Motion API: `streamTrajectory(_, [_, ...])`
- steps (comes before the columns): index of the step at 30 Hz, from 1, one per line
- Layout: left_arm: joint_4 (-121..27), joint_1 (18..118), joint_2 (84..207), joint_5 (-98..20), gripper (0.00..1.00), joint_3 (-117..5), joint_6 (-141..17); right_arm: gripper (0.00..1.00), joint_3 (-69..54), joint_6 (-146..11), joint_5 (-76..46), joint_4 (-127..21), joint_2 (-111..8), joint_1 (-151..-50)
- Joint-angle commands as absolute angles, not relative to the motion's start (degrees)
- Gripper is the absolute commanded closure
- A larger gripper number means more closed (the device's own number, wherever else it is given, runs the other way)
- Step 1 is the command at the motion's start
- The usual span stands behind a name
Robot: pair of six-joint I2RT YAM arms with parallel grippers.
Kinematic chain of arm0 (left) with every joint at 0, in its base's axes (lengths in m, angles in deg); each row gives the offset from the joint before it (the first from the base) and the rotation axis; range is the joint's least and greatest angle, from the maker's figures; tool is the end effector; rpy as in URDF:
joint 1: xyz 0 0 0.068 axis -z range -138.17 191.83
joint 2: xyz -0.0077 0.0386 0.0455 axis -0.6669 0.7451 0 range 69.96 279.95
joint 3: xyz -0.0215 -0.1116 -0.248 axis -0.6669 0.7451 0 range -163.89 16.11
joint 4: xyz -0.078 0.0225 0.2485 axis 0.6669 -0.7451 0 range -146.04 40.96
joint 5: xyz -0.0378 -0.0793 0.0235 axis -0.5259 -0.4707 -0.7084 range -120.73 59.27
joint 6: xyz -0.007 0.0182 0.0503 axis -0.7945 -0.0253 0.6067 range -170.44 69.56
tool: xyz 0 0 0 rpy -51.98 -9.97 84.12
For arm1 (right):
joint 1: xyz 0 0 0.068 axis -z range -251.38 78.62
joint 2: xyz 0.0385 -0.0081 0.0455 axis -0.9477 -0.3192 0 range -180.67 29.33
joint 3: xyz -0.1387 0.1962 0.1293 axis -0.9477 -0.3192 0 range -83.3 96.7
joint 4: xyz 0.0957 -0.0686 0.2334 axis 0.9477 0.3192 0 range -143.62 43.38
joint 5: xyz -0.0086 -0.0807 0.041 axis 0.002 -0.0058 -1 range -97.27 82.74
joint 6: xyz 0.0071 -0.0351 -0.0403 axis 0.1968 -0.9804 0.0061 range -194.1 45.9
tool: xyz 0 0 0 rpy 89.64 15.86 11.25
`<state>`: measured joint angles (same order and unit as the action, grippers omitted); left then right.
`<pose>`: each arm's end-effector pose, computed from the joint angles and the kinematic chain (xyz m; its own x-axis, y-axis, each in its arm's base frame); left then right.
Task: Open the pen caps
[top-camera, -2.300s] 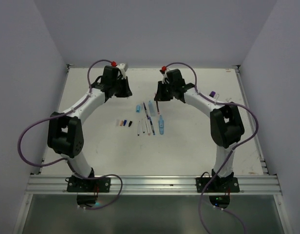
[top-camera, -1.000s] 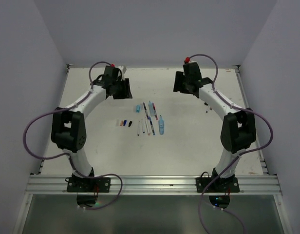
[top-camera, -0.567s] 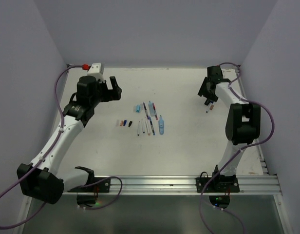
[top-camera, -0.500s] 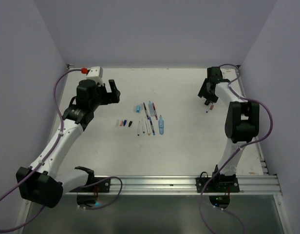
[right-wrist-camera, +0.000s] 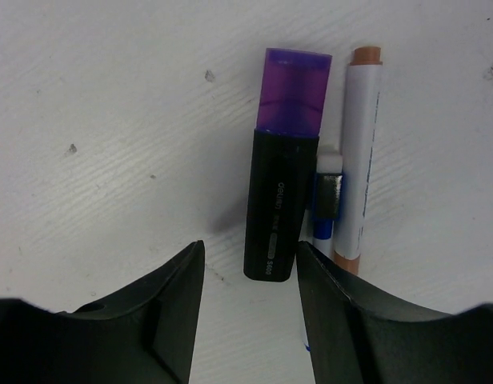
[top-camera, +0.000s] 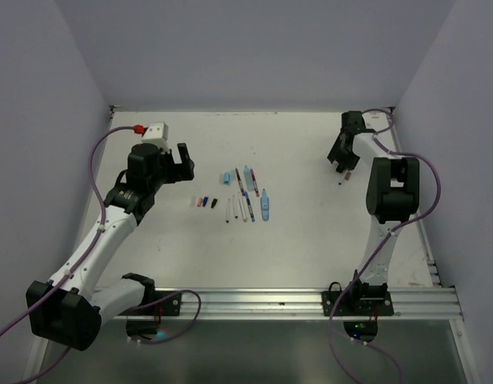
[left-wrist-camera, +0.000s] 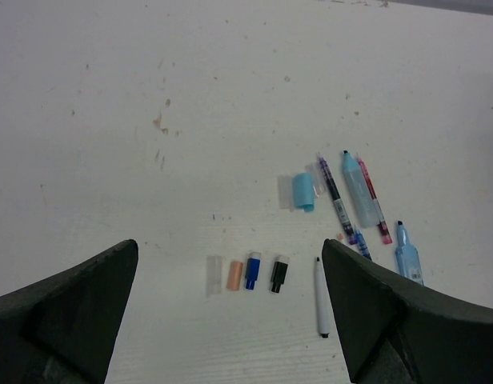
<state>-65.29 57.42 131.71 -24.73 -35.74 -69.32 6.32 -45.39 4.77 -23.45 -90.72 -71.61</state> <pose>0.2369 -0.0622 0.3149 -0.4589 -0.2060 -0.8643 0.0299 0.9686 -0.2468 0.4472 -0.0057 0.1750 -0.7168 0.4669 -0.5179 0.5049 0.8598 0.0764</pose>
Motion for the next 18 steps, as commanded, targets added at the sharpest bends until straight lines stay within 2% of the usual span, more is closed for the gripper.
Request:
streamTrajectory(1, [-61.52,57.03,131.04,-24.49,0.00,-35.83,-69.16,0.47,9.59,-43.95,3.99,-23.65,-92.39,-71.65])
streamTrajectory(7, [-61.60,57.03,131.48,-24.67,0.00,-35.83,-69.07,0.49,11.00,-43.86,3.55,-23.21,-94.68,-69.80])
streamTrajectory(10, [-61.52,57.03,131.65,-25.28,0.00,-35.83,-69.25,0.52,11.09,-44.21,3.19,-22.51,-95.56,-69.89])
streamTrajectory(13, [-61.08,57.03,131.83,-26.51,0.00,-35.83,-69.43,0.61,10.48,-44.65,3.02,-22.33,-95.83,-69.89])
streamTrajectory(14, [-60.90,57.03,132.09,-26.77,0.00,-35.92,-69.69,0.69,10.30,-44.83,2.84,-22.51,-95.74,-69.89])
streamTrajectory(18, [-60.20,57.03,132.27,-28.88,0.00,-36.01,-70.30,0.87,7.24,-46.23,-0.05,-23.73,-93.82,-70.85])
